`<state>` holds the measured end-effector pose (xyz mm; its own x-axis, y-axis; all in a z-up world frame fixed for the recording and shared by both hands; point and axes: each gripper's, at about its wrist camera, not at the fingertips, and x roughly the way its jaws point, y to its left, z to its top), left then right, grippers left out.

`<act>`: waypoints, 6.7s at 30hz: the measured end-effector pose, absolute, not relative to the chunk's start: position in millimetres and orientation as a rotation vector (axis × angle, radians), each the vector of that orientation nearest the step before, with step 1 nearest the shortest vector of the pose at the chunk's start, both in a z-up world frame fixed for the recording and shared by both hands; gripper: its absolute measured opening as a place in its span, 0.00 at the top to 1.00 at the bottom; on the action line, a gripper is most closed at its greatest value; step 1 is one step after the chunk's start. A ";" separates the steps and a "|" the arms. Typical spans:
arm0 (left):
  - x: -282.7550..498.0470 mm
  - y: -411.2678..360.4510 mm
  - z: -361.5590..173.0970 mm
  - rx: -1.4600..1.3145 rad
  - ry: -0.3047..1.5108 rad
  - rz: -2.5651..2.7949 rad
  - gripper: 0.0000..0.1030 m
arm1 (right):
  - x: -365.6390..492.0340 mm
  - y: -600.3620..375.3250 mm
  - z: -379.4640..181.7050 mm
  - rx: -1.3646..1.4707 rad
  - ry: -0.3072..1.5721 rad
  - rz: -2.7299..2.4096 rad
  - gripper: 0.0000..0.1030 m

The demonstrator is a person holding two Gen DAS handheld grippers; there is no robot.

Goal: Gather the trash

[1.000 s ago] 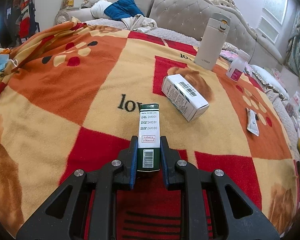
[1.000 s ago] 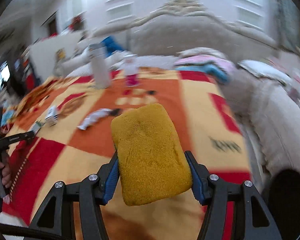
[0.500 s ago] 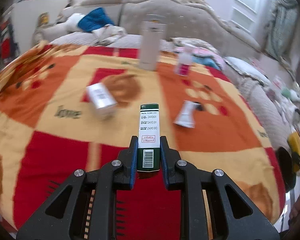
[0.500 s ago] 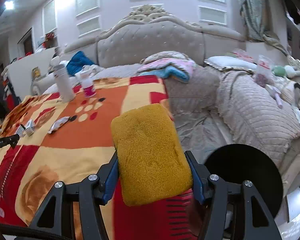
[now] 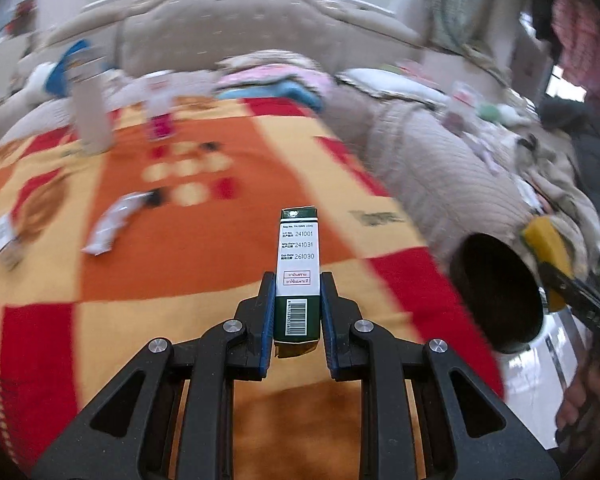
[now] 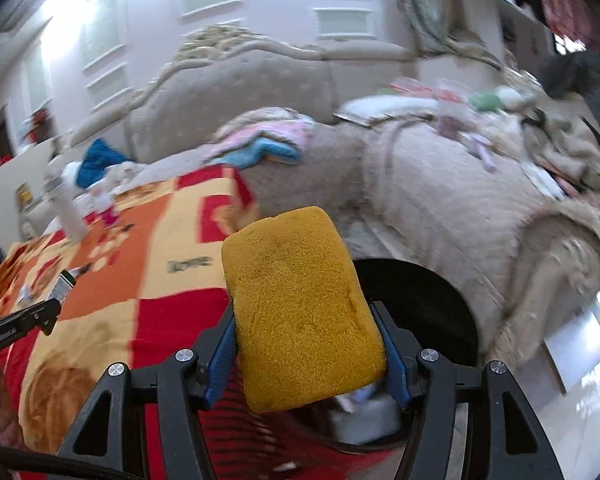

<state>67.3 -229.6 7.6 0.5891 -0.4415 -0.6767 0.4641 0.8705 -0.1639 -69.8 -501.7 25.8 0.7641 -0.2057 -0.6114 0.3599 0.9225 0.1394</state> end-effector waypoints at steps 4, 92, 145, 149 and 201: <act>56.3 -286.5 14.2 0.085 0.771 -0.661 0.82 | -84.3 -532.7 18.2 0.326 0.654 -0.388 0.41; 210.7 30.3 -30.3 -0.151 0.829 0.010 0.42 | 35.7 -364.9 4.3 0.115 0.699 -0.186 0.25; 147.1 22.5 -44.3 -0.141 0.857 -0.177 0.73 | 54.1 -282.4 -2.8 0.056 0.736 0.187 0.77; 139.6 13.2 -35.3 -0.073 0.818 -0.137 0.74 | 41.0 -297.5 9.3 0.065 0.695 0.195 0.77; 68.5 -166.9 -3.3 0.108 0.787 -0.208 0.74 | 24.9 -337.6 -10.9 -0.001 0.785 0.101 0.84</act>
